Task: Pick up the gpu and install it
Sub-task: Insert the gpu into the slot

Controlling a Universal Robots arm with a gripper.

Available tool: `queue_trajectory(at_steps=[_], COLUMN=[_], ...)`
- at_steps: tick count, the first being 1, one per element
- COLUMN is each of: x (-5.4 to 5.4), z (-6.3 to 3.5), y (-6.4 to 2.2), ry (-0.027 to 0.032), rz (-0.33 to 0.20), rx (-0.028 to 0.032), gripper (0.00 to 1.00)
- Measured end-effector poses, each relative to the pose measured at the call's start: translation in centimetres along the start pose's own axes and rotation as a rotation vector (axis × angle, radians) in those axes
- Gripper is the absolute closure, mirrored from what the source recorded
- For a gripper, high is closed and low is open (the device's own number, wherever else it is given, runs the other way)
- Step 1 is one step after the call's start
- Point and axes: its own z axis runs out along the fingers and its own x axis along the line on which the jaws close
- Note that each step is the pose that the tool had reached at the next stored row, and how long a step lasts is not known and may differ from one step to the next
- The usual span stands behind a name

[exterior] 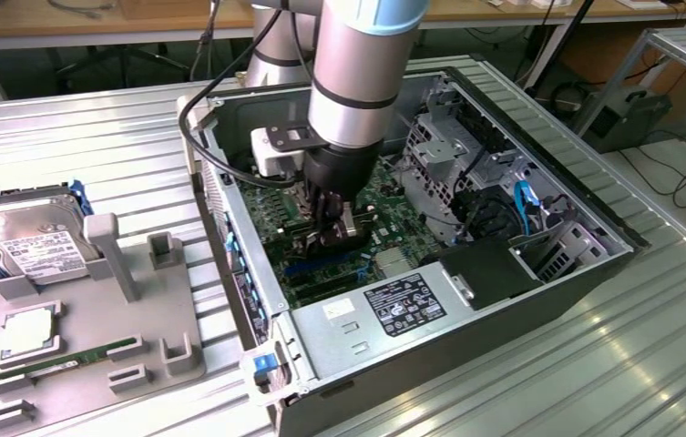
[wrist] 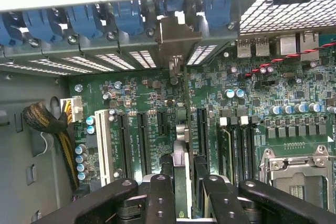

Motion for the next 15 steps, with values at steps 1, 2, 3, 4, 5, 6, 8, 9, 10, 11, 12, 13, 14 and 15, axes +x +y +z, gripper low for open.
queue_trajectory(at_steps=[1, 2, 3, 4, 5, 6, 8, 9, 10, 11, 12, 13, 14, 15], x=[0.03, 0.02, 0.02, 0.02, 0.02, 0.02, 0.02, 0.02, 0.02, 0.02, 0.03, 0.03, 0.04, 0.04], z=[-0.15, -0.17, -0.17, -0.16, -0.16, -0.17, -0.17, -0.17, -0.20, -0.26, -0.39, -0.51, -0.61, -0.63], y=[0.00, 0.00, 0.00, 0.00, 0.01, 0.01, 0.01, 0.01, 0.01, 0.01, 0.01, 0.02, 0.02, 0.03], ry=[0.0023, 0.0015, 0.0012, 0.0011, 0.0000, -0.0019, -0.0085, -0.0114, -0.0157, -0.0192, -0.0244, -0.0291, -0.0339, -0.0366], rz=[0.000, 0.000, 0.000, 0.000, 0.000, 0.000, 0.000, 0.000, -0.001, -0.001, -0.001, -0.001, -0.001, -0.001], rx=[-0.0003, -0.0006, -0.0007, -0.0006, -0.0007, -0.0009, -0.0015, -0.0017, -0.0020, -0.0022, -0.0026, -0.0030, -0.0033, -0.0035], gripper=[0.74, 0.74, 0.74, 0.74, 0.74, 0.74, 0.74, 0.74, 0.74, 0.74, 0.74, 0.74, 0.74, 0.74])
